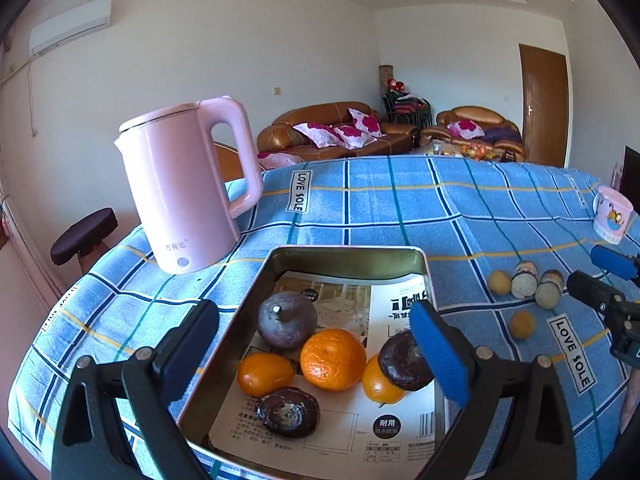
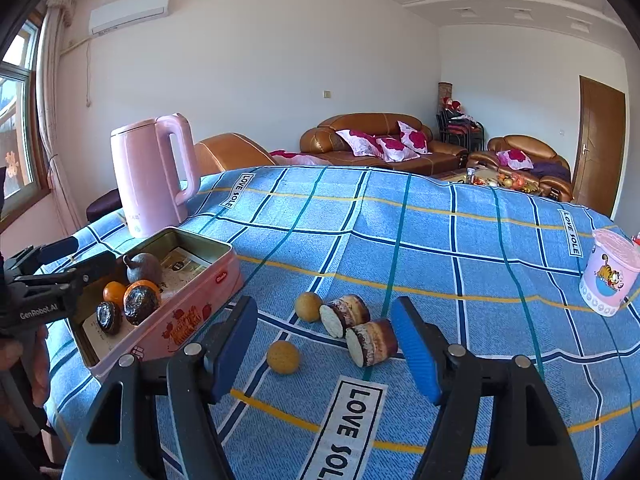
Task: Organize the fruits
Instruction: 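Grasp a small yellow-brown fruit with left tool while right tool grasps a brown-white cake slice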
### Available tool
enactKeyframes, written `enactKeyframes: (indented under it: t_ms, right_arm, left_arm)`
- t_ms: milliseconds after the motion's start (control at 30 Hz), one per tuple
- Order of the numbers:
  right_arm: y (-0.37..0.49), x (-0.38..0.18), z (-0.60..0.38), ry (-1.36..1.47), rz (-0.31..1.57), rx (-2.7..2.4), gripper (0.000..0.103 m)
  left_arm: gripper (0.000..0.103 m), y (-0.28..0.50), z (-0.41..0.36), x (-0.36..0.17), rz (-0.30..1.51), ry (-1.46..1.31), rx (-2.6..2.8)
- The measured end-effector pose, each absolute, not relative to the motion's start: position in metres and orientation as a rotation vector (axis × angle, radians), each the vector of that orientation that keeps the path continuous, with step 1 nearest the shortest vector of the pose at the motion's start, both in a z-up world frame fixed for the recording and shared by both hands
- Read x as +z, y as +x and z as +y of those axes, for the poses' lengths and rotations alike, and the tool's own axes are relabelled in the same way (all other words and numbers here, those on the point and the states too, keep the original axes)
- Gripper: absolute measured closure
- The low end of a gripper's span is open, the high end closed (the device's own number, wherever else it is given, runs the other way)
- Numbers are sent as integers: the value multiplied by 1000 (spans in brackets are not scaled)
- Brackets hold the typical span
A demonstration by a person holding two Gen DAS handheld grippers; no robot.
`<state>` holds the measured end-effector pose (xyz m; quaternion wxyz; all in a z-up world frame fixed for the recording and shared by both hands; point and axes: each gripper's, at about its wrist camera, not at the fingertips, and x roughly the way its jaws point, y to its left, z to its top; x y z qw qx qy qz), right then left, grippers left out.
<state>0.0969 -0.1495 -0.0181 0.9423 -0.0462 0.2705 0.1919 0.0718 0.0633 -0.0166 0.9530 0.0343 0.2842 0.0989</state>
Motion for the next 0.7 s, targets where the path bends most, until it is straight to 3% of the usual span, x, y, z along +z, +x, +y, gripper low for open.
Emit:
enactKeyframes:
  t_ms: [267,467,700]
  right_arm:
    - [92,-23,-143,-138,535,391,32]
    - [91,-22,-152,-130,533,380,32]
    - [101,-24,-161,-104,564,332,31]
  left_arm:
    - [4,91,47,-27,649,187,223]
    - [2,60,71,-26,655,198,271]
    - [2,39,95,-17,606,28,222]
